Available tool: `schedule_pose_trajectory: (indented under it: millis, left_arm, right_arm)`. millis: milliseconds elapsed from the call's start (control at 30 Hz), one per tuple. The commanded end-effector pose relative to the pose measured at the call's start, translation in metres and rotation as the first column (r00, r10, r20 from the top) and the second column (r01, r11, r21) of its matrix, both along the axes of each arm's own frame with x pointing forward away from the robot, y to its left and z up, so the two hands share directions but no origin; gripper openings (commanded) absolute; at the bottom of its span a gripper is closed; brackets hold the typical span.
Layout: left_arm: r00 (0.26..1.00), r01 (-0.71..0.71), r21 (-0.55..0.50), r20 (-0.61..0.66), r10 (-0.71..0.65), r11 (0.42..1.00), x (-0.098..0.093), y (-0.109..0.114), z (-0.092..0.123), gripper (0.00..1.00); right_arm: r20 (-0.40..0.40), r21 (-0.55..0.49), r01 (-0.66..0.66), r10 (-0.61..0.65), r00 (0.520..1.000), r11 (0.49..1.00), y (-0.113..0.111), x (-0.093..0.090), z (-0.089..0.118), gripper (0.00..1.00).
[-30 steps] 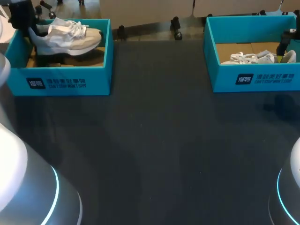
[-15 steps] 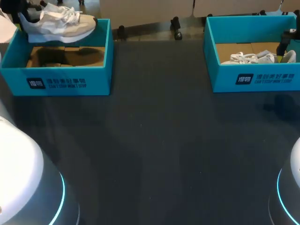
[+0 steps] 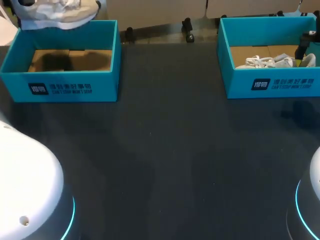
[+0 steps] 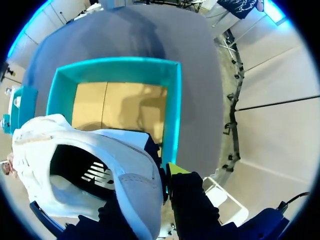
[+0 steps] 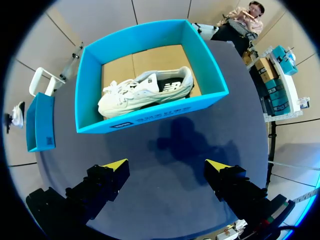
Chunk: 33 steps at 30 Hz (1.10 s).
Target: Take the shoe out of the shoebox, open the shoe tongue, remove and reinsert the insole, then place the shoe into the shoebox
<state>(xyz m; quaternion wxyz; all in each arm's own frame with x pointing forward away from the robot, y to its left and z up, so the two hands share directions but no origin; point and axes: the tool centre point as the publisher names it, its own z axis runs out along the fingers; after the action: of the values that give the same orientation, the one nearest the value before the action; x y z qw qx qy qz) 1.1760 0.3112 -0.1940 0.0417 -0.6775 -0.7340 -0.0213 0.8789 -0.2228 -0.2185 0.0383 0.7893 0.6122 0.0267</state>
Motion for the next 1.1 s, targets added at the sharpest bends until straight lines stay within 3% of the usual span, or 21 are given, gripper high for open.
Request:
schedule_pose_trajectory:
  millis: [33,500,667,900,1100]
  left_arm:
    - [0.994,0.01,0.015,0.107,-0.012,1.0,-0.051,-0.007,0.025,0.0]
    - [0.994,0.01,0.015,0.107,-0.012,1.0,-0.051,-0.007,0.025,0.0]
    - [0.985,0.013,0.049,0.173,-0.022,0.999,-0.092,-0.015,0.025,0.0]
    - [0.972,0.016,0.034,0.233,-0.023,0.999,-0.143,-0.02,0.051,0.0]
    - [0.969,0.04,0.033,0.242,-0.047,0.999,-0.174,-0.029,0.071,0.0]
  right_arm:
    - [0.001,-0.001,0.001,-0.001,1.0,1.0,0.0,0.0,0.0,1.0]
    - [0.001,-0.001,0.001,-0.001,1.0,1.0,0.0,0.0,0.0,1.0]
    - [0.001,-0.001,0.001,-0.001,1.0,1.0,0.0,0.0,0.0,1.0]
    - [0.001,-0.001,0.001,-0.001,1.0,1.0,0.0,0.0,0.0,1.0]
    - [0.001,-0.001,0.001,-0.001,1.0,1.0,0.0,0.0,0.0,1.0]
